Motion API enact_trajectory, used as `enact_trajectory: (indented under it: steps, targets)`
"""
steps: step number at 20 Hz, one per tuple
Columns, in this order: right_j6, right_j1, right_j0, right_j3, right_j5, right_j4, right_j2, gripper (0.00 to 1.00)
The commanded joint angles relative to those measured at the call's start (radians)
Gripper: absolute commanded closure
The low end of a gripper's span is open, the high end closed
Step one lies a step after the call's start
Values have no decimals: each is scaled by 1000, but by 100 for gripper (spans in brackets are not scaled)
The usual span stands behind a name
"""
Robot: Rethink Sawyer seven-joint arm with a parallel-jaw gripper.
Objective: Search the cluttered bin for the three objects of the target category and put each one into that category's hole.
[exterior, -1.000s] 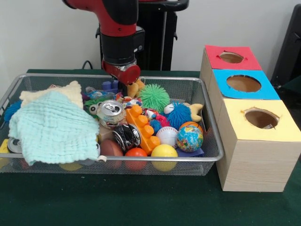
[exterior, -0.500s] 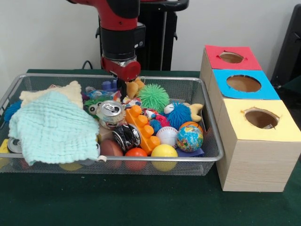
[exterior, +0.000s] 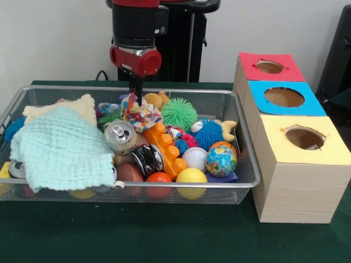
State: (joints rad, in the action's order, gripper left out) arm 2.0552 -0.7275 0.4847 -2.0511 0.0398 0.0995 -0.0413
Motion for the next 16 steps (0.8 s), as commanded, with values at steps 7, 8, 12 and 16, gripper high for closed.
enact_trajectory:
  steps: [7, 8, 12, 16]
  targets:
    - [125, -188, -78, 39, 265, 40, 2, 100]
    - [127, -193, -83, 42, 278, 41, 4, 100]
    - [137, -217, -105, 50, 297, 45, 2, 100]
    - [150, -262, -127, 53, 333, 58, 7, 100]
